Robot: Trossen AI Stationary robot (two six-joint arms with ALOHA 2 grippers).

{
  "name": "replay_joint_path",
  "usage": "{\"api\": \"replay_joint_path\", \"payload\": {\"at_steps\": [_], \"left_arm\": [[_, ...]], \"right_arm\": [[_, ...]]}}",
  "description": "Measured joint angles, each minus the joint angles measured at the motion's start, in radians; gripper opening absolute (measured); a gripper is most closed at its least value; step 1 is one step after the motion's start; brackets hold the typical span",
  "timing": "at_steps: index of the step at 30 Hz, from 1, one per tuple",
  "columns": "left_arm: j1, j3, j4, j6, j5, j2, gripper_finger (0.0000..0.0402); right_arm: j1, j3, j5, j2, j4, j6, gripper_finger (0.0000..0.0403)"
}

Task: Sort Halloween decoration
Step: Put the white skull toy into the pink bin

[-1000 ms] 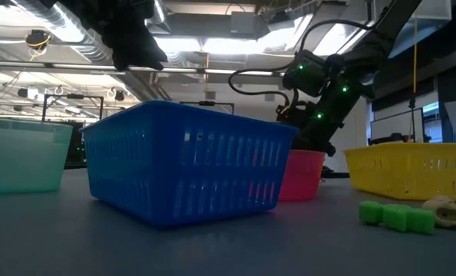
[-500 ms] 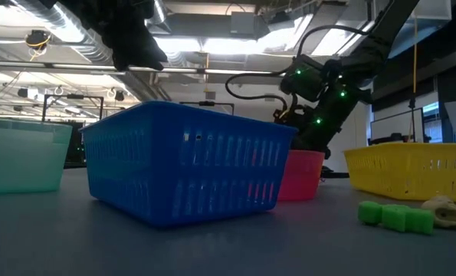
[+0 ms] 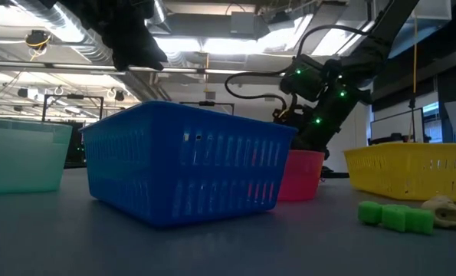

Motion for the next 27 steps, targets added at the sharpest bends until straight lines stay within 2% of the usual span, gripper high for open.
{"api": "replay_joint_path", "payload": {"at_steps": [18,27], "left_arm": [[0.000,0.000,0.000,-0.002,0.000,0.000,0.0140],[0.000,0.000,0.000,-0.001,0.000,0.000,0.0140]], "right_arm": [[-0.002,-0.004,-0.026,-0.034,-0.010,-0.029,0.0058],[-0.001,-0.005,-0.129,-0.104,-0.013,-0.029,0.0058]]}}
